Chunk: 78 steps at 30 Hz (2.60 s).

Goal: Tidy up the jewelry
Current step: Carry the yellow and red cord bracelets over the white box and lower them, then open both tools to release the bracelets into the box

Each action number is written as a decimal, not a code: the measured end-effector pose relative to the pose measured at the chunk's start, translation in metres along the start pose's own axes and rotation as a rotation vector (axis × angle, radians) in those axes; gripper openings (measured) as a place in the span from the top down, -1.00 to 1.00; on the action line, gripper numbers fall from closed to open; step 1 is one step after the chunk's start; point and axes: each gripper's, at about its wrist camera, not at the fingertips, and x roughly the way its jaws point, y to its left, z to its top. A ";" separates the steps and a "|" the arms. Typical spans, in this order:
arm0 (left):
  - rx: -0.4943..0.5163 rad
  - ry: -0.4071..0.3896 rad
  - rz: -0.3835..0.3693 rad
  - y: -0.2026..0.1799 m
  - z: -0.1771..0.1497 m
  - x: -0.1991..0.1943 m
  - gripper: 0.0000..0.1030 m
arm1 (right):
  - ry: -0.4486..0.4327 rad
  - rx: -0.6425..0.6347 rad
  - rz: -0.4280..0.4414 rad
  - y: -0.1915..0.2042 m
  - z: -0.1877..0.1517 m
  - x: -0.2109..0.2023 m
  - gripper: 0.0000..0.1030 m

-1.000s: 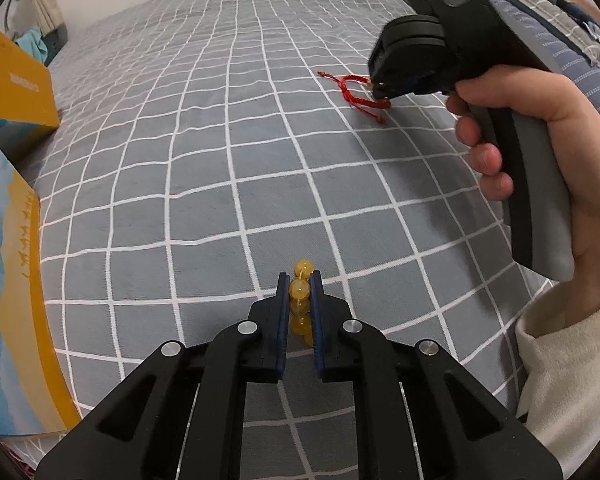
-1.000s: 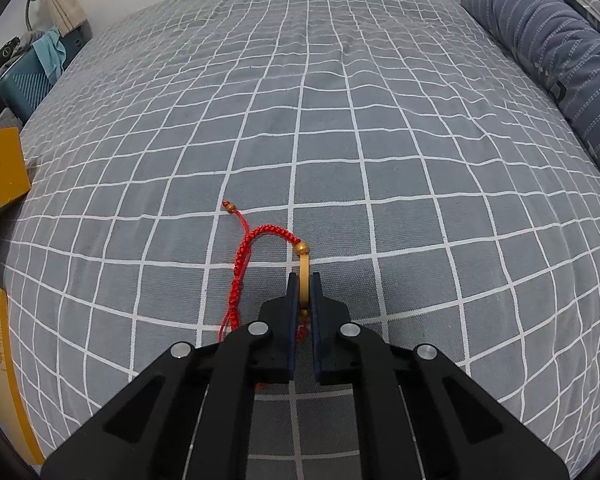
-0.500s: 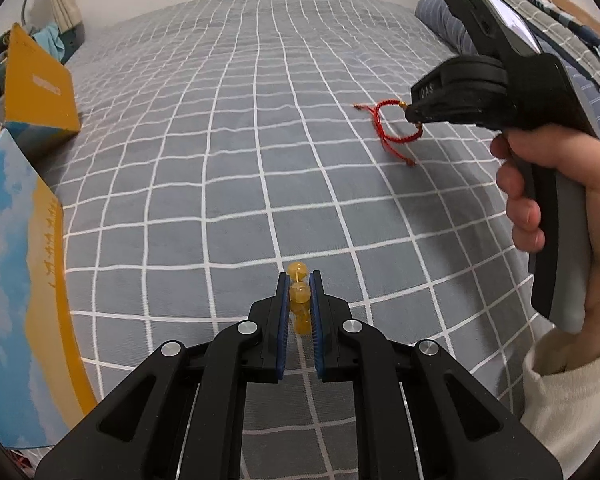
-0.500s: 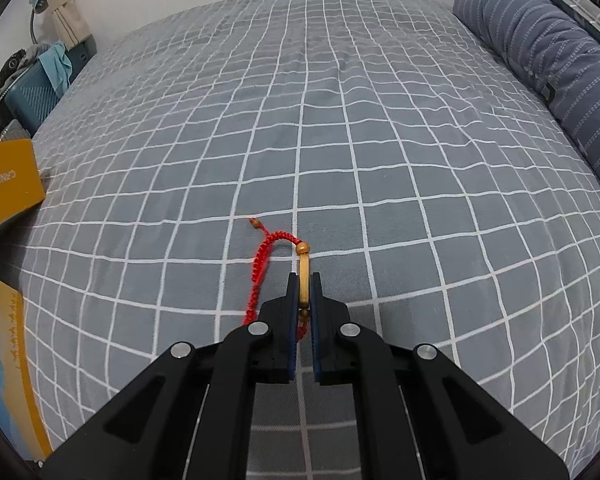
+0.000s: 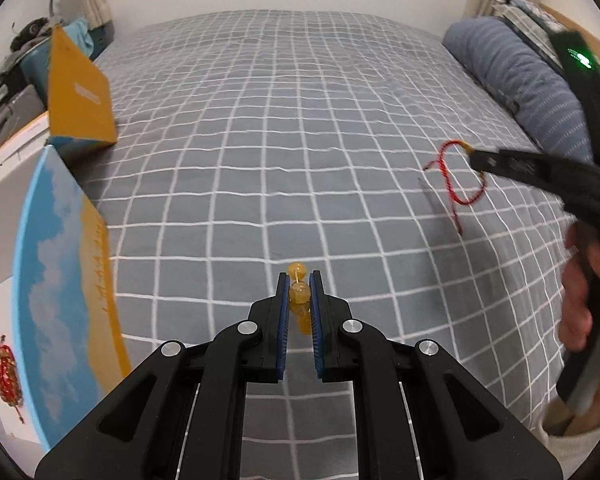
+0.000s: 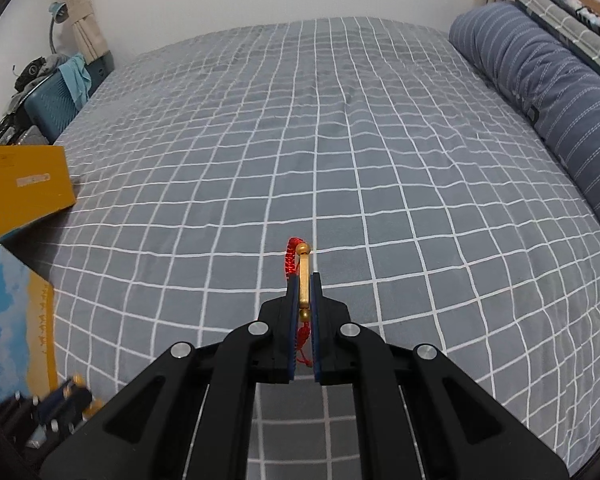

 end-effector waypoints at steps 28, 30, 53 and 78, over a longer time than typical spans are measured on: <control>-0.120 -0.134 0.105 0.103 -0.014 -0.117 0.82 | -0.117 -0.151 0.138 0.122 -0.028 -0.099 0.91; -0.132 -0.138 0.114 0.113 -0.016 -0.123 0.82 | -0.127 -0.171 0.158 0.140 -0.029 -0.105 0.91; -0.324 -0.151 0.263 0.259 -0.060 -0.161 0.82 | -0.120 -0.378 0.308 0.331 -0.066 -0.121 0.91; -0.404 0.009 0.280 0.330 -0.100 -0.115 0.78 | 0.054 -0.461 0.261 0.405 -0.111 -0.057 0.85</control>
